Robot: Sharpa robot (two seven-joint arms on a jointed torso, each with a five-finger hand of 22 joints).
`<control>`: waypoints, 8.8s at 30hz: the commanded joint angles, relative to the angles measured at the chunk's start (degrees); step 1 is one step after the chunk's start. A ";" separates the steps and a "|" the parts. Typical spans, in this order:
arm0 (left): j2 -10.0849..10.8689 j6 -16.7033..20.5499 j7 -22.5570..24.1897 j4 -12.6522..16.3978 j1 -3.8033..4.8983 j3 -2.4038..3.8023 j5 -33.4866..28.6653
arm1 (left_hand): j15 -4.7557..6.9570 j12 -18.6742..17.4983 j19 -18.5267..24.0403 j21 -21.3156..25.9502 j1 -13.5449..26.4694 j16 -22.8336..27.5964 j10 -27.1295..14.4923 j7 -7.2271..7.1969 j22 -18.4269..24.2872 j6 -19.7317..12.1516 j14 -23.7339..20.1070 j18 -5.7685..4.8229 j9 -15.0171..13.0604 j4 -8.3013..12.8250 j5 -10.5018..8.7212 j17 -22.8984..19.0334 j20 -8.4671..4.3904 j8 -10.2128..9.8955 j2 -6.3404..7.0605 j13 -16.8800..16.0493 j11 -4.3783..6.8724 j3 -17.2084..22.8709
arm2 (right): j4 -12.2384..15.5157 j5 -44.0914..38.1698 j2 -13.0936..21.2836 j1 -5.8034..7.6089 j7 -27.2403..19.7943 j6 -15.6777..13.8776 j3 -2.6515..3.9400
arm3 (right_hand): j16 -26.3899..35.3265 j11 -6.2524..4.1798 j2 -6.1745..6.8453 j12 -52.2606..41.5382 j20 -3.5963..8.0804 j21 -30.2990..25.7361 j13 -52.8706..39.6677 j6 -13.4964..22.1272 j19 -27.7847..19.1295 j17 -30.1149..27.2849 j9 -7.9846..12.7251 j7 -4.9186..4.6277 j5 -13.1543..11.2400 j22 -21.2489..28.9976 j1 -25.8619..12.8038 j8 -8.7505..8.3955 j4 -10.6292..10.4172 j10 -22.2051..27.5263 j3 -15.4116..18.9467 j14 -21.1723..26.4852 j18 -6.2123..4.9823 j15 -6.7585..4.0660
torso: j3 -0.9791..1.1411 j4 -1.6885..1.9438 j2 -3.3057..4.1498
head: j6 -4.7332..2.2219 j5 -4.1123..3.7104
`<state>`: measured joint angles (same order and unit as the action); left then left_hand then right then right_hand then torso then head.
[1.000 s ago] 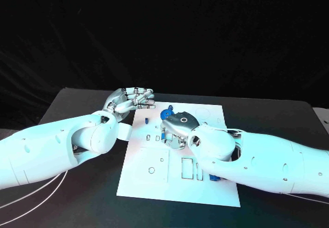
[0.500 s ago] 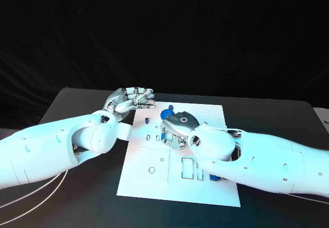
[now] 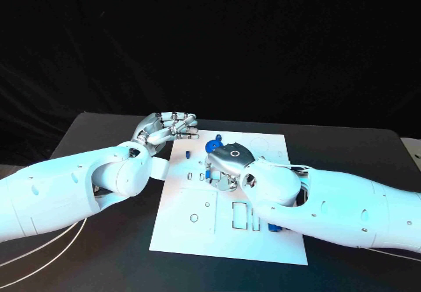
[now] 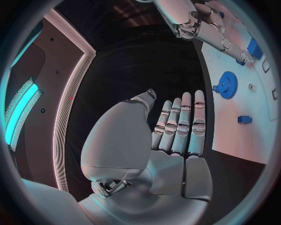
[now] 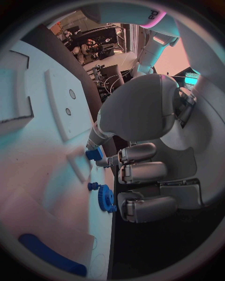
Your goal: Assemble the parts on the task board
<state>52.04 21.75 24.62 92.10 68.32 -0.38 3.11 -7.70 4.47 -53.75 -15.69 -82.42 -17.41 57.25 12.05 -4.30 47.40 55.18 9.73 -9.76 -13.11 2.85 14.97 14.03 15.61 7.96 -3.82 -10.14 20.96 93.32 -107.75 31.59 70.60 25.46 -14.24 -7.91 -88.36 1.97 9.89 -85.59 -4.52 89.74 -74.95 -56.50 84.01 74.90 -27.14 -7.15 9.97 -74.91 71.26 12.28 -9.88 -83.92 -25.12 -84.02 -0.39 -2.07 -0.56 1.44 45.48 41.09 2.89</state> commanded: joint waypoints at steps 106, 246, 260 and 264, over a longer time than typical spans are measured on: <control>-19.64 -40.54 -53.55 -18.13 8.97 -4.04 56.91 | 11.02 52.65 -28.17 -61.25 19.63 -71.01 9.72 -7.40 -60.13 1.08 34.10 -5.11 -24.22 -3.63 0.20 72.92 -12.23 21.96 -6.25 -45.78 9.69 -14.42 | 4.19 38.06 23.51 5.90 -13.97 -20.02 1.33 | 2.42 1.57 -1.83 5.94 -1.11 -5.09 -6.49 3.05 2.59 4.03 0.92 -1.17 5.47 -11.45 2.21 -3.67 -6.80 0.76 17.14 -3.54 -1.09 1.50 | 1.08 0.40 -5.15 | 2.72 0.79; -15.83 -34.41 -54.35 -11.82 5.08 -4.20 63.70 | 12.78 62.73 -28.79 -65.16 22.85 -72.29 16.14 -9.45 -66.70 -0.33 34.70 -5.92 -38.93 13.19 15.09 74.64 -13.56 32.19 3.29 -53.11 11.83 36.01 | 3.26 37.06 23.09 5.37 -12.80 -17.36 1.16 | 2.56 1.52 -2.16 6.06 -1.04 -5.47 -6.40 3.09 2.41 3.85 0.84 -1.12 5.84 -11.23 1.68 -3.44 -6.80 0.83 16.97 -3.50 -1.17 1.45 | 1.19 0.85 -4.77 | 4.61 1.08; -15.82 -34.67 -54.36 -11.30 5.07 -4.20 62.90 | 12.82 62.69 -28.81 -65.21 22.97 -72.33 16.12 -9.50 -66.80 -0.23 34.72 -5.94 -38.93 13.28 15.53 74.69 -13.57 32.37 3.25 -52.97 11.88 36.18 | 3.18 37.06 23.00 5.36 -12.77 -17.26 1.16 | 2.56 1.52 -2.16 6.06 -1.04 -5.47 -6.40 3.09 2.41 3.85 0.84 -1.12 5.84 -11.23 1.68 -3.44 -6.80 0.83 16.97 -3.50 -1.17 1.45 | 1.19 0.84 -4.78 | 4.75 1.20; -15.79 -34.69 -54.37 -11.35 5.06 -4.20 62.89 | 12.82 62.69 -28.80 -65.19 22.99 -72.34 16.12 -9.51 -66.76 -0.21 34.72 -5.93 -38.93 13.30 15.60 74.70 -13.57 32.39 3.24 -52.96 11.89 36.22 | 3.12 37.06 22.97 5.36 -12.77 -17.24 1.16 | 2.56 1.52 -2.16 6.06 -1.04 -5.47 -6.40 3.09 2.41 3.85 0.84 -1.12 5.84 -11.23 1.68 -3.44 -6.80 0.83 16.97 -3.50 -1.17 1.45 | 1.19 0.85 -4.77 | 4.83 1.22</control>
<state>36.30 -11.53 -29.59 80.56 73.50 -4.52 66.31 4.80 67.01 -82.51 -80.71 -59.61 -89.35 73.02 3.14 -71.05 47.13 84.05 4.36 -48.71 -11.69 18.18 74.93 0.62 47.71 11.56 -56.84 1.53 45.00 96.47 -70.03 54.61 76.00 12.72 -32.22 -6.75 -86.03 3.80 7.77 -79.82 -5.94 84.63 -74.93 -53.01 83.80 74.92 -26.21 -8.41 15.52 -74.92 73.67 8.63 -16.51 -83.12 -7.91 -83.82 -0.39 -0.22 0.62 2.27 40.69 45.87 4.08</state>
